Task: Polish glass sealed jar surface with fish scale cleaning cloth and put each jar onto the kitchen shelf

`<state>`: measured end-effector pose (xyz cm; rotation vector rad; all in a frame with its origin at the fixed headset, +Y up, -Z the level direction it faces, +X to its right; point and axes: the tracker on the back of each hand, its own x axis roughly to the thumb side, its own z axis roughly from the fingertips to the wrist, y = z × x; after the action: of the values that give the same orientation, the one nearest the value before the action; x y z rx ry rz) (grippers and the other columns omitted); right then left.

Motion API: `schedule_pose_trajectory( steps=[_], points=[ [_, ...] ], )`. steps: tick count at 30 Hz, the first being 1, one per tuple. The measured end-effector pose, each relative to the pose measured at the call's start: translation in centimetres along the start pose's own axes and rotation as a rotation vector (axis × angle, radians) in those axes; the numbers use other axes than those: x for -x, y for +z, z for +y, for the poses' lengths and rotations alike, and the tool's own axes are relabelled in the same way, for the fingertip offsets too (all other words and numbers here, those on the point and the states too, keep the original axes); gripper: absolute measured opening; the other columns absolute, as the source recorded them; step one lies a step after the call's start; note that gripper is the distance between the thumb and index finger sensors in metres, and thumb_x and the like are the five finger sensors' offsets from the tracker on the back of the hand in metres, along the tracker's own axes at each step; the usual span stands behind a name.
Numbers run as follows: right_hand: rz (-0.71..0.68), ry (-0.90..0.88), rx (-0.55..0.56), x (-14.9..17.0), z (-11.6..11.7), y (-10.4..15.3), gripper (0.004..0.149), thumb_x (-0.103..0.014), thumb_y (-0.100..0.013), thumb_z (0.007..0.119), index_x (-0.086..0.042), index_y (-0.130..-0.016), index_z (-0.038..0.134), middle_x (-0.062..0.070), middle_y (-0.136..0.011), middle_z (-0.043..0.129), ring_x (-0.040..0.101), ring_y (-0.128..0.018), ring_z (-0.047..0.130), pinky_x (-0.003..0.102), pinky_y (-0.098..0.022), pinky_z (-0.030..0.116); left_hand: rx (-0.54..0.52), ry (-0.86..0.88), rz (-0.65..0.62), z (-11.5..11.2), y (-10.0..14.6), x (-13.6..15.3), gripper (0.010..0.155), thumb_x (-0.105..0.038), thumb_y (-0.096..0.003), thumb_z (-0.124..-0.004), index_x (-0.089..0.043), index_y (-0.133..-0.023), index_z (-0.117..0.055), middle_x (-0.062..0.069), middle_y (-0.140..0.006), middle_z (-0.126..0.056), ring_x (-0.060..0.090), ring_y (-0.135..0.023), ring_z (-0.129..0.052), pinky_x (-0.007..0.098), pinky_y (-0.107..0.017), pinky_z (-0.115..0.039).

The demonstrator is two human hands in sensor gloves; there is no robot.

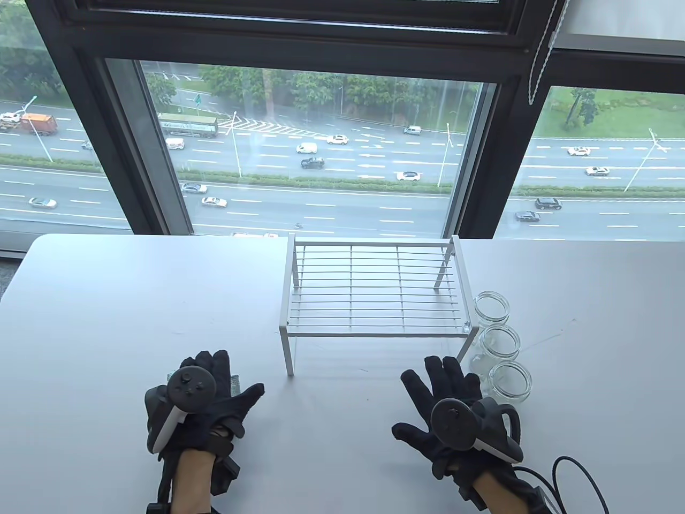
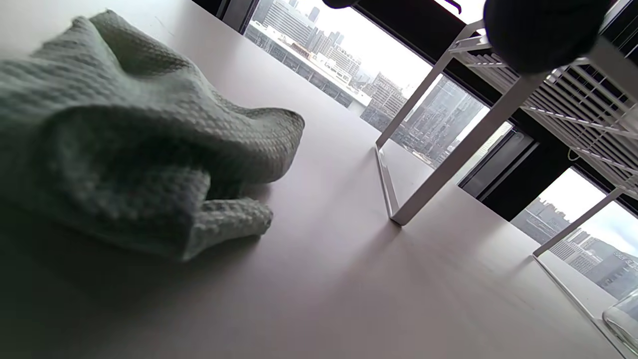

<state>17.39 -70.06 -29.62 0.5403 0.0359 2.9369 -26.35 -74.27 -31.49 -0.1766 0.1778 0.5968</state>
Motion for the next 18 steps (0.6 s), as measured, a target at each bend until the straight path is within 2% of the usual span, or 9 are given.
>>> schedule_pose_trajectory(
  steps=[1,3,4,6,10,12,15,16,18],
  points=[
    [0.000,-0.002,0.000,0.0,0.0,0.0,0.091,-0.081,-0.037,0.054,-0.037,-0.114,0.037,0.014,-0.124,0.023,0.044,-0.110,0.021,0.069,-0.073,0.029,0.014,0.010,0.032,-0.1,-0.2,0.7,0.101,-0.078,-0.0451,-0.068,-0.021,-0.117,-0.024,0.017,-0.127,-0.015,0.046,-0.114,-0.004,0.069,-0.072,-0.014],
    [-0.002,-0.006,-0.002,0.0,0.0,0.0,0.091,-0.081,-0.037,0.055,-0.037,-0.114,0.037,0.014,-0.124,0.023,0.044,-0.110,0.021,0.069,-0.073,0.029,0.047,0.009,0.060,-0.8,-0.8,1.7,0.098,-0.076,-0.0450,-0.072,-0.030,-0.116,-0.023,0.016,-0.127,-0.015,0.046,-0.114,-0.004,0.069,-0.072,-0.015],
    [-0.004,-0.008,-0.003,0.0,0.0,0.0,0.091,-0.081,-0.037,0.055,-0.037,-0.114,0.037,0.014,-0.124,0.023,0.044,-0.110,0.021,0.069,-0.073,0.029,0.093,-0.003,0.078,-1.2,-1.1,2.2,0.097,-0.074,-0.0452,-0.075,-0.031,-0.116,-0.024,0.016,-0.127,-0.015,0.045,-0.114,-0.004,0.069,-0.072,-0.016],
    [-0.010,-0.011,-0.009,-0.1,0.1,0.0,0.091,-0.080,-0.037,0.055,-0.037,-0.114,0.037,0.014,-0.124,0.023,0.045,-0.110,0.021,0.069,-0.073,0.029,0.201,-0.049,0.141,-1.6,-1.2,2.1,0.098,-0.073,-0.0450,-0.077,-0.032,-0.116,-0.023,0.014,-0.126,-0.012,0.044,-0.113,-0.001,0.069,-0.072,-0.014],
    [-0.018,-0.014,-0.012,-0.3,0.2,0.0,0.091,-0.080,-0.037,0.055,-0.036,-0.114,0.036,0.015,-0.123,0.022,0.044,-0.110,0.021,0.069,-0.073,0.029,0.240,-0.128,0.168,-1.6,-1.1,1.9,0.099,-0.071,-0.0435,-0.082,-0.032,-0.116,-0.027,0.013,-0.126,-0.011,0.045,-0.113,-0.002,0.070,-0.073,-0.016],
    [-0.020,-0.018,-0.016,-0.3,0.2,0.0,0.091,-0.080,-0.037,0.055,-0.036,-0.114,0.036,0.015,-0.123,0.022,0.045,-0.110,0.021,0.069,-0.073,0.030,0.266,-0.133,0.187,-1.8,-1.2,2.1,0.102,-0.069,-0.0440,-0.084,-0.029,-0.116,-0.024,0.015,-0.124,-0.003,0.047,-0.112,0.000,0.070,-0.073,-0.017],
    [-0.021,-0.021,-0.024,-0.3,0.3,0.0,0.091,-0.080,-0.037,0.055,-0.036,-0.114,0.036,0.015,-0.123,0.022,0.045,-0.110,0.021,0.069,-0.073,0.030,0.368,-0.157,0.230,-2.8,-1.5,2.7,0.102,-0.062,-0.0454,-0.087,-0.031,-0.114,-0.019,0.016,-0.121,0.001,0.049,-0.111,-0.002,0.070,-0.074,-0.021],
    [-0.020,-0.020,-0.025,-0.4,0.3,0.0,0.091,-0.080,-0.037,0.055,-0.036,-0.114,0.036,0.015,-0.123,0.022,0.045,-0.109,0.022,0.069,-0.073,0.030,0.358,-0.169,0.231,-2.8,-1.5,2.5,0.101,-0.058,-0.0461,-0.088,-0.032,-0.114,-0.018,0.016,-0.121,0.002,0.049,-0.110,-0.001,0.070,-0.074,-0.021],
    [-0.020,-0.018,-0.026,-0.4,0.3,0.0,0.091,-0.080,-0.037,0.055,-0.036,-0.114,0.037,0.015,-0.123,0.022,0.045,-0.109,0.022,0.069,-0.073,0.030,0.289,-0.216,0.210,-2.8,-1.6,2.1,0.095,-0.050,-0.0466,-0.090,-0.030,-0.114,-0.026,0.020,-0.122,-0.008,0.052,-0.111,-0.013,0.068,-0.075,-0.031]
  ],
)
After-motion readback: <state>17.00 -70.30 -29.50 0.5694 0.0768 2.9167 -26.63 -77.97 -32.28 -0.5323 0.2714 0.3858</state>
